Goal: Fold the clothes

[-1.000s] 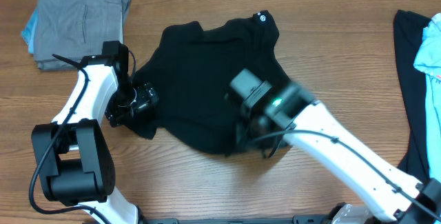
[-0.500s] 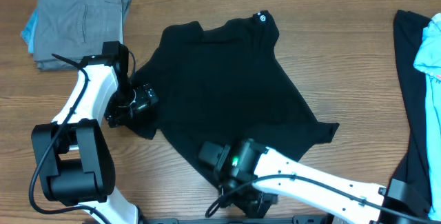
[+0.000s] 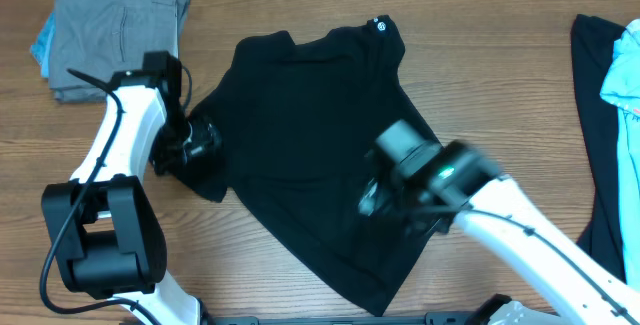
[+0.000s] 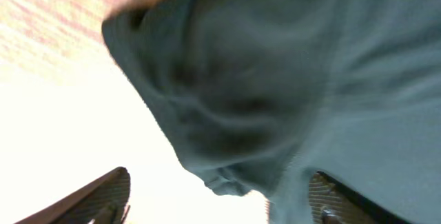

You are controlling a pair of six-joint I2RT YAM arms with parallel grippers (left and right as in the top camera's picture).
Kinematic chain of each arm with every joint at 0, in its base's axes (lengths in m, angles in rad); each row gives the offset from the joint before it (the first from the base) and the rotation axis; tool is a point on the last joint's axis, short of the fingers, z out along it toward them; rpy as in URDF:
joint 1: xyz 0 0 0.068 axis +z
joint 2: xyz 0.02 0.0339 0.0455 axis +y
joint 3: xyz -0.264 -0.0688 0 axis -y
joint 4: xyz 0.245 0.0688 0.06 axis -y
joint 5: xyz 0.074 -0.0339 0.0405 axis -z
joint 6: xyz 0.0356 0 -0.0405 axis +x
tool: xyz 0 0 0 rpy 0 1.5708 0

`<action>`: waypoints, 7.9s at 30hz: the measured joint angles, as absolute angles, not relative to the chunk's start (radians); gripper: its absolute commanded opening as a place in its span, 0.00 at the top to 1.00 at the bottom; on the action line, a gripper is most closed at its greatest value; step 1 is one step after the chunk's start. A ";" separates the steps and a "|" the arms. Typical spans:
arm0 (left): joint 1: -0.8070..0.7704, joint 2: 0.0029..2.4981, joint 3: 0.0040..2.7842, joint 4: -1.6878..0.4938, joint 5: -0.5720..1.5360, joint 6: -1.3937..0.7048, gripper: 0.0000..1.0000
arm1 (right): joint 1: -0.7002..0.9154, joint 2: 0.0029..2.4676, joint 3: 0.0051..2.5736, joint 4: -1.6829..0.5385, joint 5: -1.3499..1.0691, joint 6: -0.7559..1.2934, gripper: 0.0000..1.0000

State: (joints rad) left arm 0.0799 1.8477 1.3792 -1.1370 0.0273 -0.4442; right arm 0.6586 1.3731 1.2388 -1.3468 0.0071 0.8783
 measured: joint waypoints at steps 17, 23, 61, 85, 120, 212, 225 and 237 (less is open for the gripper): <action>-0.245 1.848 1.439 -1.146 0.192 -0.379 0.83 | 0.295 1.708 1.240 -0.919 -0.112 0.544 0.84; -0.315 1.848 1.439 -1.153 0.195 -0.392 0.63 | 0.265 1.890 1.241 -0.815 -0.091 0.530 0.93; -0.321 1.848 1.439 -1.077 0.138 -0.401 0.01 | -0.074 2.138 1.618 -0.718 -0.047 0.441 0.96; -0.208 2.025 1.433 -0.997 0.062 -0.433 0.96 | 0.178 2.105 2.213 -1.692 -0.183 0.374 0.96; -0.104 2.033 1.432 -0.982 0.032 -0.424 0.96 | 0.595 1.622 0.770 -0.964 -0.345 0.795 0.96; -0.176 1.908 1.087 -0.317 0.102 -0.490 0.77 | -0.011 1.658 0.820 -0.823 -0.321 0.703 0.96; -0.074 1.921 1.126 -0.440 0.154 -0.522 0.84 | -0.268 1.651 0.797 -0.850 -0.334 0.687 0.96; -0.003 1.925 1.125 -0.676 0.408 -0.585 0.96 | -0.484 1.657 0.825 -0.834 -0.336 0.643 0.96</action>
State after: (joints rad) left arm -0.0029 1.9251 1.1248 -0.6762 0.4076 -0.5854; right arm -0.4839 1.6566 0.8249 -0.8341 -0.3355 0.6426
